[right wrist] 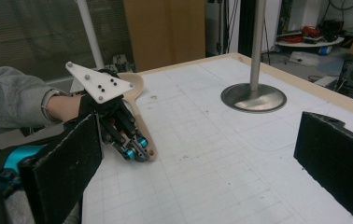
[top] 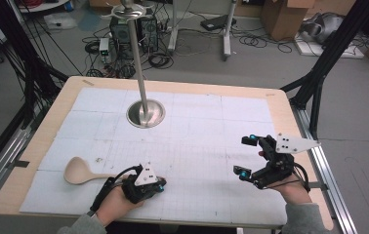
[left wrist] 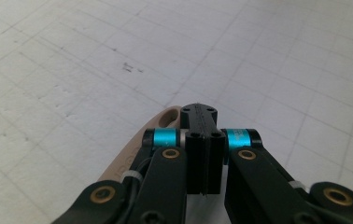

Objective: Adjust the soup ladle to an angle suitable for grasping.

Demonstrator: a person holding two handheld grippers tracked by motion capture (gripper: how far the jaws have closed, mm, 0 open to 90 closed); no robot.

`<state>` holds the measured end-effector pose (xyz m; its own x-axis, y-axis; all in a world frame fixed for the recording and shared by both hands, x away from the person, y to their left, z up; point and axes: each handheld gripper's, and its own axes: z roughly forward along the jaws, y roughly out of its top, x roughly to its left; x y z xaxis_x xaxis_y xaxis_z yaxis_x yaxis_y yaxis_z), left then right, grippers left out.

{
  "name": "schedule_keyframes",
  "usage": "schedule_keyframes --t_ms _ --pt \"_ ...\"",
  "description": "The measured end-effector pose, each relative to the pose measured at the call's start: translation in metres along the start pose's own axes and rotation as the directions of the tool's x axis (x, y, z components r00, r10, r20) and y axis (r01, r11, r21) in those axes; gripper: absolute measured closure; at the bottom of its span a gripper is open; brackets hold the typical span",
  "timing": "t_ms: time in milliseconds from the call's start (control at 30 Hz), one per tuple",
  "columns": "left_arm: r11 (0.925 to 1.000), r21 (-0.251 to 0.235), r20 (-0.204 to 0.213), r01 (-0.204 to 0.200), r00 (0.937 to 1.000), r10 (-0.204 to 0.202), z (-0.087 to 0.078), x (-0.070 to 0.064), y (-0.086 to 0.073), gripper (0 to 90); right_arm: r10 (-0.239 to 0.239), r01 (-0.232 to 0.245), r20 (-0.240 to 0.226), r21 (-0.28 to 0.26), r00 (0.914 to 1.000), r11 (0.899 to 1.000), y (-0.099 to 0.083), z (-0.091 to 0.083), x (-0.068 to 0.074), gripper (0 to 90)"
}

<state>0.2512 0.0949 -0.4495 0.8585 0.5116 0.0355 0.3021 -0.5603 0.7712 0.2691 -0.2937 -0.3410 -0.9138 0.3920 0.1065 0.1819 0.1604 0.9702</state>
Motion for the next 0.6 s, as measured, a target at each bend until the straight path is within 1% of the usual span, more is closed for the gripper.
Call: schedule_keyframes --t_ms 67,100,133,167,200,233,267,433,500,567,600 --pt "1.0000 -0.002 -0.004 0.006 1.0000 -0.006 0.000 0.001 0.000 89.9 0.003 -0.003 -0.001 0.000 1.0000 1.000 0.000 0.000 0.000 0.0" --pt "1.0000 0.000 -0.016 0.006 0.9998 -0.006 0.000 0.003 0.000 89.9 -0.002 0.002 -0.001 -0.001 1.0000 1.000 0.000 0.000 0.000 0.0" --pt "0.9999 -0.002 -0.031 0.015 0.9994 -0.015 0.000 0.005 0.000 89.9 0.001 -0.001 -0.001 0.001 1.0000 1.000 0.000 -0.001 0.000 0.0" --pt "0.9999 -0.002 -0.031 0.015 0.9994 -0.015 0.000 0.005 0.000 89.9 0.001 -0.001 -0.001 0.001 1.0000 1.000 0.000 -0.001 0.000 0.0" --pt "0.9997 -0.002 -0.048 0.023 0.9986 -0.023 0.001 0.009 -0.001 89.9 0.001 -0.001 -0.001 0.002 1.0000 1.000 0.000 -0.001 0.000 0.1" --pt "0.9997 -0.002 -0.048 0.023 0.9986 -0.023 0.001 0.009 -0.001 89.9 0.001 -0.001 -0.001 0.002 1.0000 1.000 0.000 -0.001 0.000 0.1" --pt "0.9993 -0.001 -0.060 0.038 0.9975 -0.038 0.001 0.013 -0.001 89.9 -0.001 0.001 0.000 0.000 1.0000 1.000 0.000 0.000 0.000 0.0" --pt "0.9987 -0.005 -0.072 0.050 0.9962 -0.050 0.001 0.017 0.000 89.9 0.003 -0.003 -0.003 0.003 1.0000 1.000 -0.001 0.000 -0.001 0.0" --pt "0.9987 -0.008 -0.086 0.050 0.9950 -0.051 0.002 0.020 0.000 89.9 0.006 -0.006 -0.005 0.007 1.0000 1.000 -0.001 0.001 -0.001 0.0" --pt "0.9983 -0.014 -0.090 0.057 0.9943 -0.058 0.003 0.022 -0.001 89.9 0.006 -0.006 -0.005 0.006 1.0000 1.000 -0.001 0.001 -0.001 0.0" --pt "0.9981 -0.016 -0.097 0.060 0.9934 -0.061 0.003 0.024 -0.001 89.9 -0.002 0.002 -0.002 0.002 1.0000 1.000 -0.001 0.001 -0.001 0.0"
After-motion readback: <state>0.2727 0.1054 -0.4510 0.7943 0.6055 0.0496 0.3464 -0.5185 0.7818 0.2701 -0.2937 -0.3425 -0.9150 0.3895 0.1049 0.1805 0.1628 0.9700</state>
